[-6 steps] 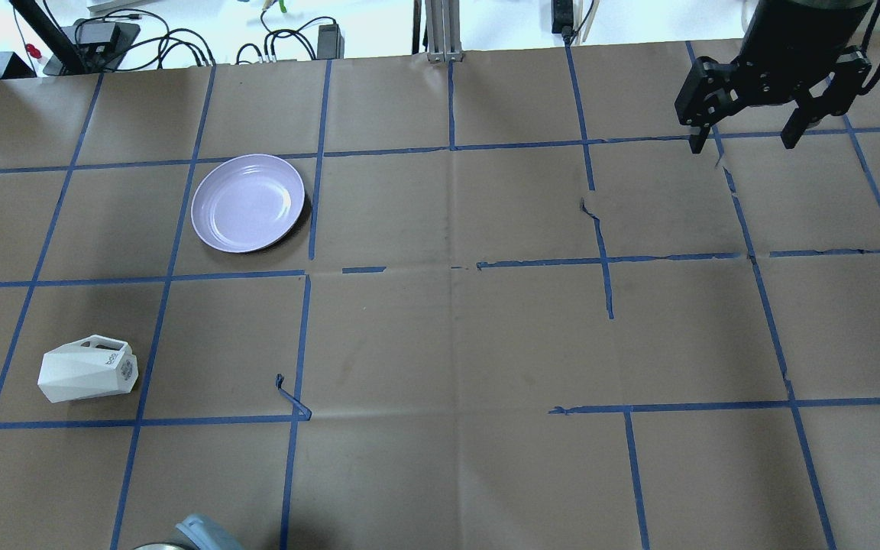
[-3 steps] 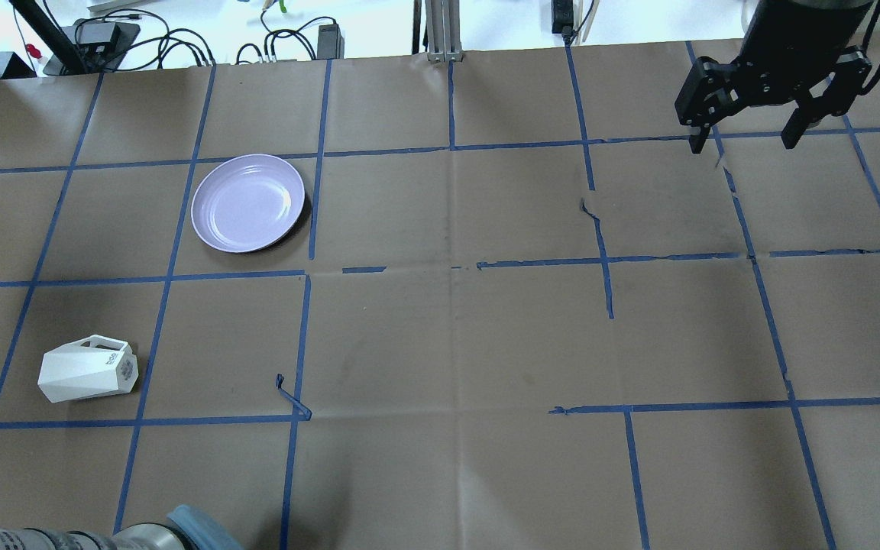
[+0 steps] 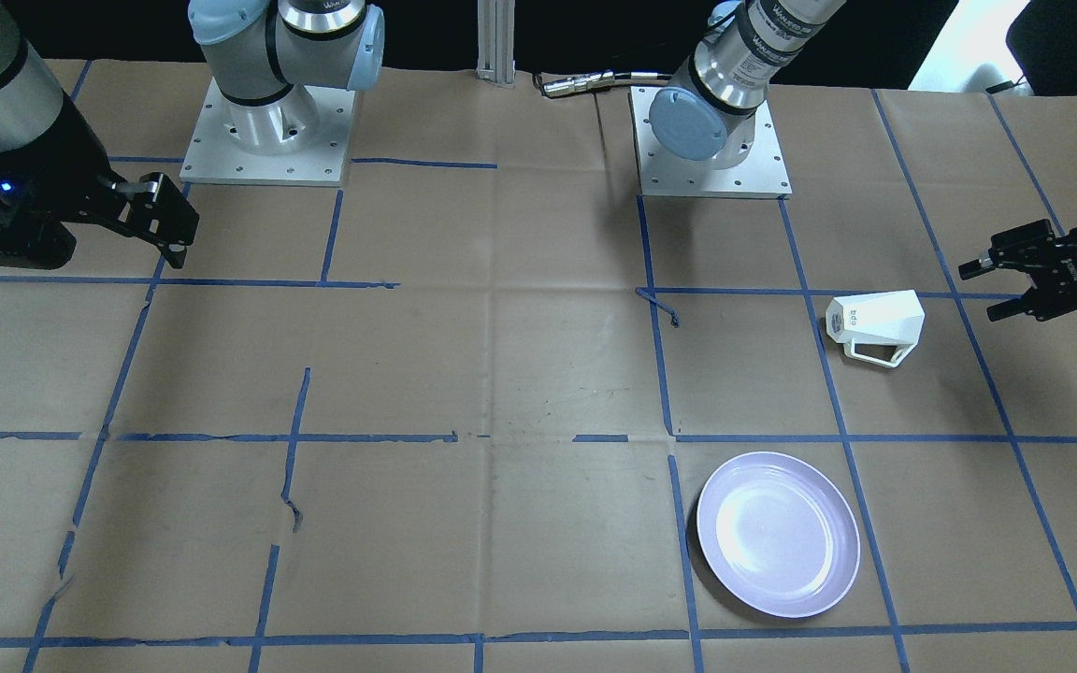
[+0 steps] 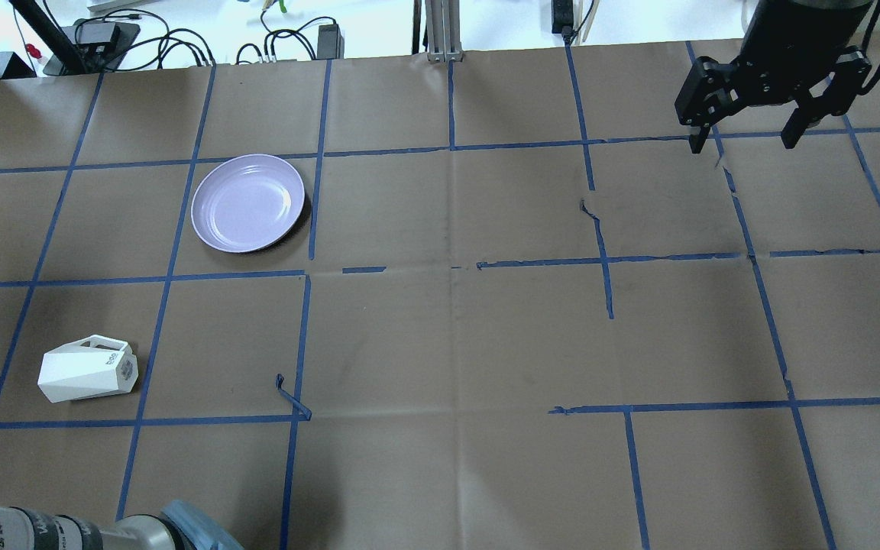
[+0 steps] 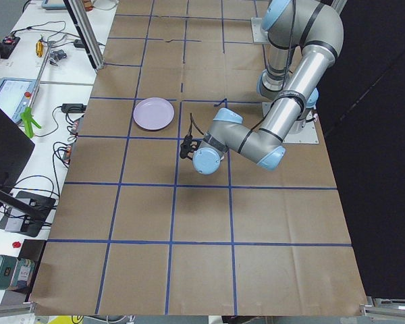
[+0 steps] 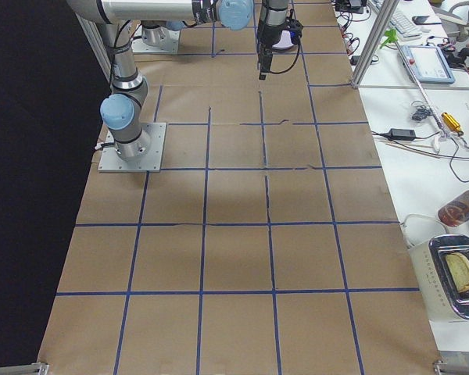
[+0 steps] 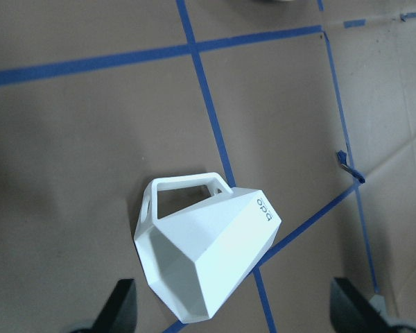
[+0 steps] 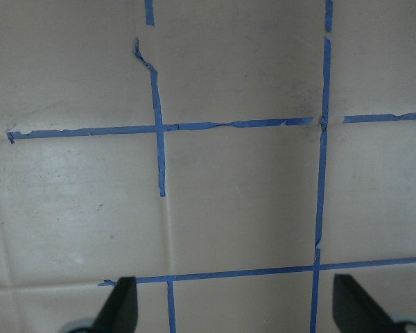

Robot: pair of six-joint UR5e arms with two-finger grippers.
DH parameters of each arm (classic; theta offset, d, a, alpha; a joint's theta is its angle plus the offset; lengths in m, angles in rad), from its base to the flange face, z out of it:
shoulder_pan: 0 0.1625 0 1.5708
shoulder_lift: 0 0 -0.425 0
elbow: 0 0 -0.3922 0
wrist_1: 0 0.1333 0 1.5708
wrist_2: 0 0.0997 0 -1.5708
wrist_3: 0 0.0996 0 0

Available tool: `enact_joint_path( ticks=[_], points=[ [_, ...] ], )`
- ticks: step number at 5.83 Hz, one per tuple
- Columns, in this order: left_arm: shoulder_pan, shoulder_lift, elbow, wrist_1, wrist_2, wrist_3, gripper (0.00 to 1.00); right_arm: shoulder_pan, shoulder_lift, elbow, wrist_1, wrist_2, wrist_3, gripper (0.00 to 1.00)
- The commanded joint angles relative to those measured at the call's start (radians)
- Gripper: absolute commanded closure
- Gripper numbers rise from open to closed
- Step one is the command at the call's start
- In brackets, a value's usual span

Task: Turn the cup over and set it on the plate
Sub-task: 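Lower the left gripper beside the white mug lying on its side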

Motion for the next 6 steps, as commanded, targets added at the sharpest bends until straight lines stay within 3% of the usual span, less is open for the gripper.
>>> enact_joint_path(
  ticks=[1, 3, 6],
  points=[
    [0.073, -0.111, 0.008, -0.044, -0.047, 0.030, 0.03, 0.000, 0.000, 0.000, 0.000, 0.000, 0.000, 0.00],
    [0.073, -0.142, -0.011, -0.169, -0.147, 0.027, 0.03, 0.000, 0.000, 0.000, 0.000, 0.000, 0.000, 0.00],
    [0.113, -0.248, -0.007, -0.250, -0.179, 0.018, 0.03, 0.000, 0.000, 0.000, 0.000, 0.000, 0.000, 0.00]
  ],
)
